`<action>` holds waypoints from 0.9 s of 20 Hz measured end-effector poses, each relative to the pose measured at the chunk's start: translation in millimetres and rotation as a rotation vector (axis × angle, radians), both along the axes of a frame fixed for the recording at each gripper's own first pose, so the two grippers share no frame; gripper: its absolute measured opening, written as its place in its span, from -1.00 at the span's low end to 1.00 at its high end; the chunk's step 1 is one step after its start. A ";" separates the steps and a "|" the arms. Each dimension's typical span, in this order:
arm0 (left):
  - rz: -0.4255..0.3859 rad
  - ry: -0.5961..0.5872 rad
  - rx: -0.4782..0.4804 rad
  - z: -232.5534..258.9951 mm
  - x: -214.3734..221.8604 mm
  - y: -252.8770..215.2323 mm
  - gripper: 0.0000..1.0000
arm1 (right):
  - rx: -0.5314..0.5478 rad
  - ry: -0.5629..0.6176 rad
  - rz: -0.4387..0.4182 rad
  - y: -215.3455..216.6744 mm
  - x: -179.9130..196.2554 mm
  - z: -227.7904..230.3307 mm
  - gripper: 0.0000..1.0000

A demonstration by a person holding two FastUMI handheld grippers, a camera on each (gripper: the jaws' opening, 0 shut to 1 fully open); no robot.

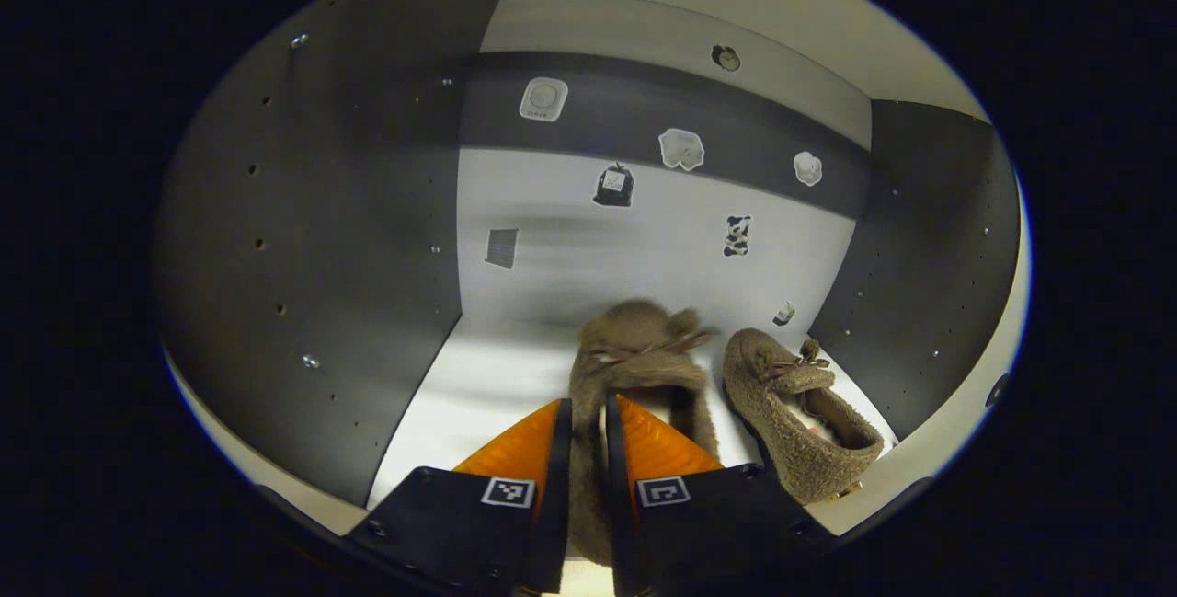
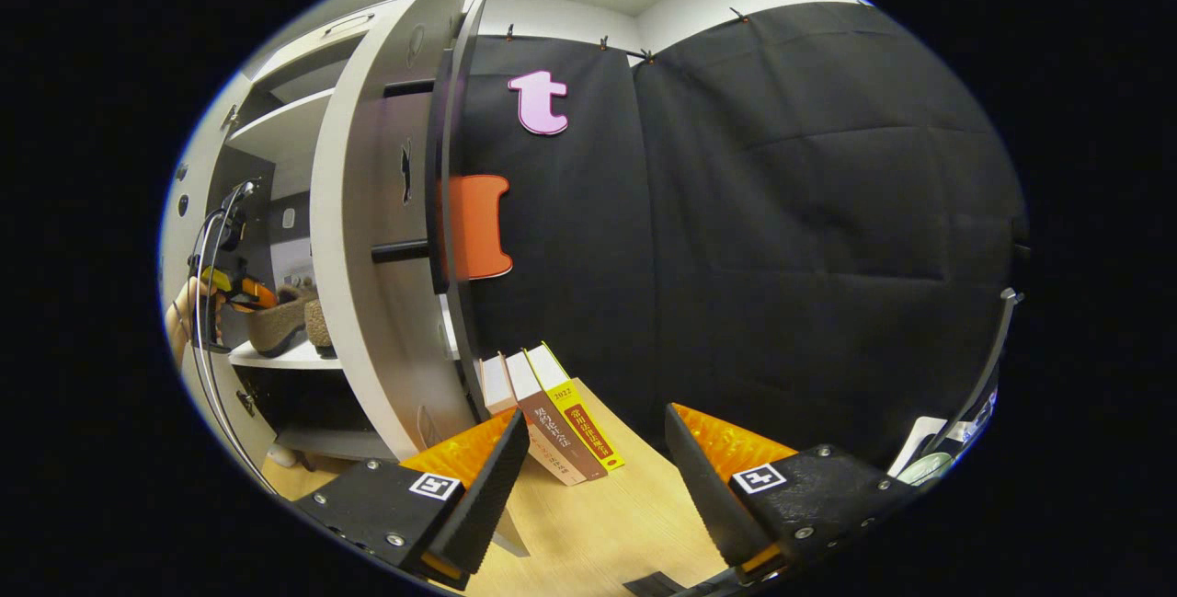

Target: Grab one shoe with the right hand and put it into the shoe cabinet, grab the other shoe with the left hand and put it into the shoe cabinet; then close the right door with the right hand and the left door with the left hand.

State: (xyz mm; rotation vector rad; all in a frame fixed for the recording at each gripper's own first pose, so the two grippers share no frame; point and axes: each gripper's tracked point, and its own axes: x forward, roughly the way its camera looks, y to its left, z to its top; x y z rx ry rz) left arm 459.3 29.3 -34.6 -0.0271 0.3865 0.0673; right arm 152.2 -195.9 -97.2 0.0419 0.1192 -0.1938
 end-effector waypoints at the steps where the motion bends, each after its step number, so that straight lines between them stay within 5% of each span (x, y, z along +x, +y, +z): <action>1: -0.006 -0.026 0.009 10.7 -4.2 -2.6 -0.43 | 0.000 -0.001 0.007 0.5 -0.9 1.1 0.84; 2: -0.009 -0.047 0.019 21.2 -11.1 -4.1 -0.20 | 0.000 -0.003 0.014 0.8 -1.1 2.4 0.84; 4: -0.019 -0.088 0.016 42.4 -29.5 -11.8 -0.12 | 0.004 -0.007 0.031 0.8 -1.4 4.6 0.84; 6: -0.023 -0.140 0.003 64.5 -53.7 -19.7 0.46 | 0.009 -0.004 0.054 1.4 -1.4 5.7 0.84; 7: -0.017 -0.161 0.006 72.8 -67.6 -20.7 0.37 | 0.011 -0.004 0.066 1.0 -2.2 7.1 0.85; 9: -0.019 -0.202 0.025 90.0 -97.8 -28.8 0.52 | 0.005 -0.006 0.091 1.5 -4.9 9.2 0.85; 10: -0.020 -0.223 0.034 98.9 -113.6 -32.5 0.76 | 0.000 -0.005 0.106 1.4 -6.2 9.7 0.85; 11: -0.018 -0.244 0.040 106.4 -129.4 -35.8 0.67 | -0.005 -0.003 0.126 2.4 -6.9 10.3 0.85; 15: 0.029 -0.327 0.035 131.1 -197.5 -38.5 0.96 | -0.025 0.003 0.217 14.2 -6.9 11.8 0.97; 18: 0.068 -0.382 0.059 146.1 -246.3 -33.9 0.89 | -0.015 0.000 0.279 23.9 -5.9 14.1 0.97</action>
